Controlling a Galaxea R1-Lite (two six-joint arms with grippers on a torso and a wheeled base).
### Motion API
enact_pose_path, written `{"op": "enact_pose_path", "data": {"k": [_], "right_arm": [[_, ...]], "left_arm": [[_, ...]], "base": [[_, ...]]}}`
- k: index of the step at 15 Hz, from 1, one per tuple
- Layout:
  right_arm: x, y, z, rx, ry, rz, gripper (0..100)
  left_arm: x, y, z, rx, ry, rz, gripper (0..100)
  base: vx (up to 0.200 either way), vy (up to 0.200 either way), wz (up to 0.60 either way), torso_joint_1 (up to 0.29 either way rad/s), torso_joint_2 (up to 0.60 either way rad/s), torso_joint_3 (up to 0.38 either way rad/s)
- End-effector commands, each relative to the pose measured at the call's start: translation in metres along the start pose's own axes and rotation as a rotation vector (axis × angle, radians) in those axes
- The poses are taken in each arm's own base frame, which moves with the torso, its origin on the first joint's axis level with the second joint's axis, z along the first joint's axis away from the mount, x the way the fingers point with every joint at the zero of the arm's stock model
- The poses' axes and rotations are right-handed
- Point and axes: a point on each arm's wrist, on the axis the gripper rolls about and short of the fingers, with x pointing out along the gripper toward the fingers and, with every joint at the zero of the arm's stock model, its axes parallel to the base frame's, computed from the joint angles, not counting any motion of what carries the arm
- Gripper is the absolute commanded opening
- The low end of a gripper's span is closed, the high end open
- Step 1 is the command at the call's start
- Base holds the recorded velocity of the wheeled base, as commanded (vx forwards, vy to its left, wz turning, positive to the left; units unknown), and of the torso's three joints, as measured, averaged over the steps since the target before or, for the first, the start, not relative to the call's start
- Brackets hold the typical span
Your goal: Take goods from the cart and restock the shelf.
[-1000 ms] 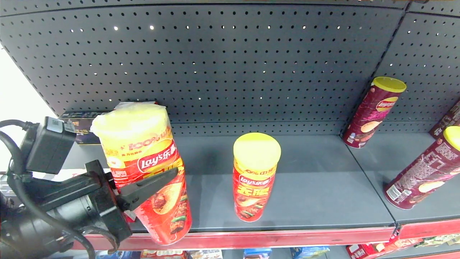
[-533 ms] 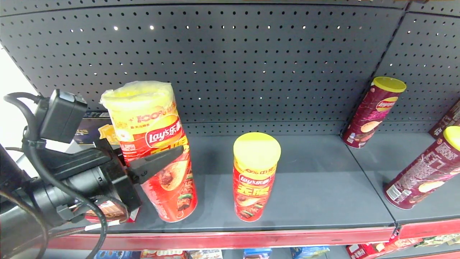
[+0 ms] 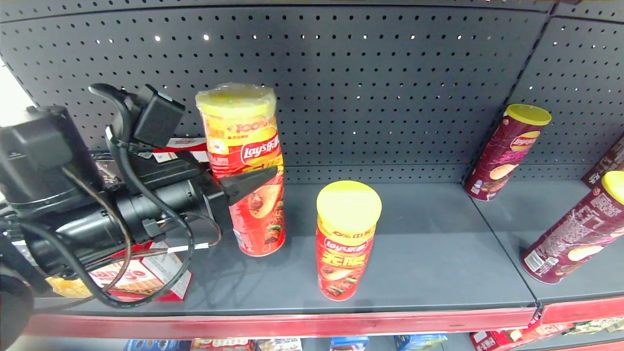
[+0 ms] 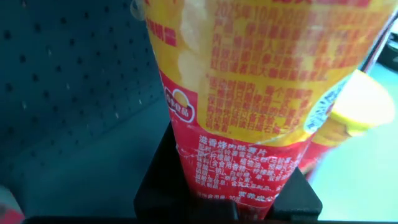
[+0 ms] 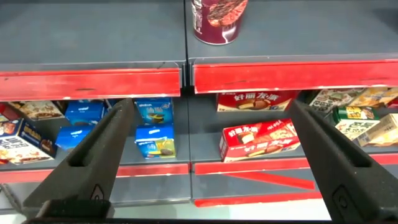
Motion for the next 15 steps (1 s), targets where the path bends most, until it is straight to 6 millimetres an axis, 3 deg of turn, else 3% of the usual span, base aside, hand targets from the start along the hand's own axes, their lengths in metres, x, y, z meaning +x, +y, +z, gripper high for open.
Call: {"op": "enact_pose_path", "data": {"k": [1,3,6,9,15], "right_arm": [[0.001,0.0,0.0,-0.001,0.007,0.0,100],[0.001,0.0,0.0,-0.001,0.007,0.0,100],[0.001,0.0,0.0,-0.001,0.007,0.0,100],[0.001,0.0,0.0,-0.001,0.007,0.0,100],[0.001,0.0,0.0,-0.001,0.007,0.0,100]], "left_arm": [[0.03,0.015,-0.029,0.006,0.022,-0.102,0],[0.045,0.023,-0.041,-0.003,0.009,-0.278,0],[0.077,0.043,-0.054,0.01,-0.007,-0.288,0],[0.105,0.057,-0.056,0.044,-0.052,-0.288,0],[0.131,0.072,-0.049,0.029,-0.03,-0.29,0]], "base": [[0.0,0.0,0.0,0.0,0.0,0.0],[0.0,0.0,0.0,0.0,0.0,0.0],[0.0,0.0,0.0,0.0,0.0,0.0],[0.0,0.0,0.0,0.0,0.0,0.0],[0.0,0.0,0.0,0.0,0.0,0.0]]}}
